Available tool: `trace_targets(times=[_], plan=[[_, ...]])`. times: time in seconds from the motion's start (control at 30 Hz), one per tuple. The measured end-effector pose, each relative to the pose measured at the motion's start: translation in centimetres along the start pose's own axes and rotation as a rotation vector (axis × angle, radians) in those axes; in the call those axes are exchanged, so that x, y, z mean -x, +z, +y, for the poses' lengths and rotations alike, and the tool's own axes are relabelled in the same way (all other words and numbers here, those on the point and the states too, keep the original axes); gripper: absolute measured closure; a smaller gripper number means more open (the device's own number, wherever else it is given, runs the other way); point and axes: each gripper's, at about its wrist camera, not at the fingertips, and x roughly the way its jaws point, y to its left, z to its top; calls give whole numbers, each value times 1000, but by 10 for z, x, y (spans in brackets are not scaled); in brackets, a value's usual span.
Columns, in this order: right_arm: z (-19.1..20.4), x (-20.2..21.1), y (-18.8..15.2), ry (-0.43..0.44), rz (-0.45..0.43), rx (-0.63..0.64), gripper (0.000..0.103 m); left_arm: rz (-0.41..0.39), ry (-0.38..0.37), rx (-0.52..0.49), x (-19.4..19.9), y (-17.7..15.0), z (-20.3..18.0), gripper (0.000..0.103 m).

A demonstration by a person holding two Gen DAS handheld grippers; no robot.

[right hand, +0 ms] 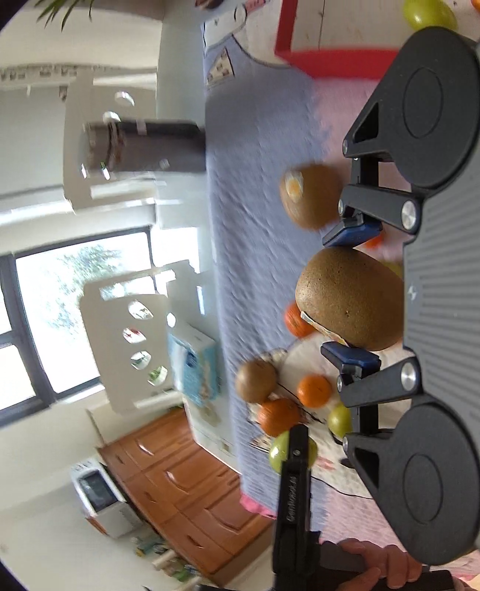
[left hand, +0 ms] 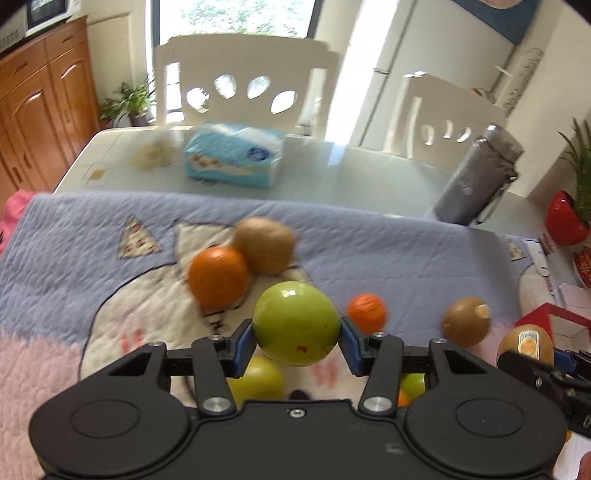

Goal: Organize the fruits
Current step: 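Carry the green apple in the left tool to the red box while the right tool carries the kiwi, then open the left tool to drop the apple into the box while the right tool releases the kiwi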

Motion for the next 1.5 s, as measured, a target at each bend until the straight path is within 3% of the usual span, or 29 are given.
trace_targets(times=[0.17, 0.37, 0.6, 0.8, 1.1, 1.27, 1.5], plan=[[-46, 25, 8, -39, -65, -72, 46, -19, -50, -74, 4, 11, -55, 45], [-124, 60, 2, -117, -118, -194, 46, 2, -185, -194, -4, 17, -143, 45], [-207, 90, -42, -254, -92, -313, 46, 83, -320, -339, -28, 1, -251, 45], [-249, 99, -81, -289, -50, -401, 46, 161, -378, -420, -55, -22, -317, 45], [-258, 85, -105, -255, 8, -388, 46, 284, -355, -457, -97, -48, -367, 45], [-261, 77, -104, -237, 9, -400, 46, 323, -322, -445, -109, -52, -369, 45], [-268, 79, -102, -205, 4, -416, 43, 339, -301, -439, -111, -53, -367, 36]])
